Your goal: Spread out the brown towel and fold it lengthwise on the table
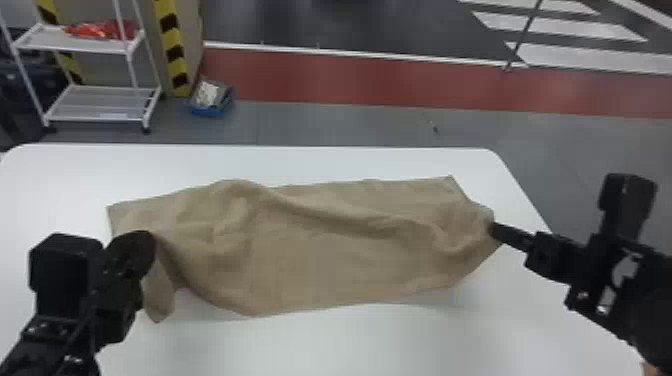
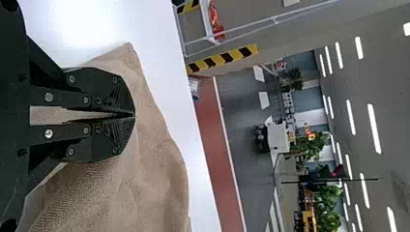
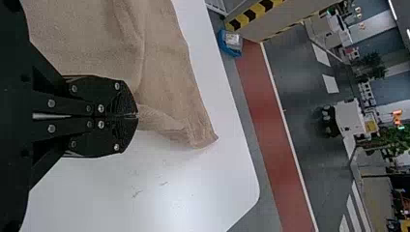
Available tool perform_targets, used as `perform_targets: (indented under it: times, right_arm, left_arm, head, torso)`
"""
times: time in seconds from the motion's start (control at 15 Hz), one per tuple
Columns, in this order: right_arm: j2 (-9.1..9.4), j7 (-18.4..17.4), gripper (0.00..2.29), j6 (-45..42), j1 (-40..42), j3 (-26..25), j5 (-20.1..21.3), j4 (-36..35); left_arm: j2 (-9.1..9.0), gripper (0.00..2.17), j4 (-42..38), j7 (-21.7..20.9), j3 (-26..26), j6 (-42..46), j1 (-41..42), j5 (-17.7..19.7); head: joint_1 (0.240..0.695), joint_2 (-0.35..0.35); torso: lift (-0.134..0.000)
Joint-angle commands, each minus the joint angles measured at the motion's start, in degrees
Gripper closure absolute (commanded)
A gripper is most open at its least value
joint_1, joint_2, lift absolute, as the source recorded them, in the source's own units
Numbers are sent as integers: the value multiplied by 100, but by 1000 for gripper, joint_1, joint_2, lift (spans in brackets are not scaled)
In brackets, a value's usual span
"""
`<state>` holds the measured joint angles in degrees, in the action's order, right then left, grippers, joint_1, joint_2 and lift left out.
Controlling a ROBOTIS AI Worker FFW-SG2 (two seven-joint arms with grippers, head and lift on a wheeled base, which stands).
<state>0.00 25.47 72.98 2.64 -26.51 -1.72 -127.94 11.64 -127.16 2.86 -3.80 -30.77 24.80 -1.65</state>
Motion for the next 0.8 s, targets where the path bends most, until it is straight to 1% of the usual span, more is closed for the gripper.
perform_targets:
  times: [0.0,0.07,0.13,0.2,0.4,0.53,0.67,0.73]
  right_arm:
    - [5,-7,1507,63,-44,111,75,14]
    - [5,-16,1507,133,-44,181,154,-12]
    - [5,-16,1507,186,-44,225,181,-30]
    - [5,-24,1507,221,-27,269,216,-47]
    - [5,-24,1507,256,17,269,365,-47]
    - [5,-24,1507,291,26,278,506,-47]
    - [5,-24,1507,133,8,269,734,14]
    - [5,-24,1507,-43,8,269,814,129]
  left_arm:
    - [31,984,227,-14,11,5,-20,-20]
    - [66,515,350,-23,11,5,-81,-73]
    - [84,292,481,-23,11,22,-151,-82]
    - [92,134,648,-40,11,40,-274,-82]
    - [75,103,974,-23,143,128,-573,-46]
    - [84,107,798,12,292,128,-468,-11]
    - [92,103,446,-14,371,128,-151,24]
    - [92,103,235,-40,468,75,68,191]
  head:
    - [695,-149]
    - [695,-148]
    - [695,-138]
    - [695,-131]
    - [695,-113]
    - [695,-101]
    - [695,-94]
    - [695,-94]
  torso:
    - [-124]
    - [-124]
    - [-124]
    - [-124]
    - [-124]
    - [-124]
    - [-124]
    - [-124]
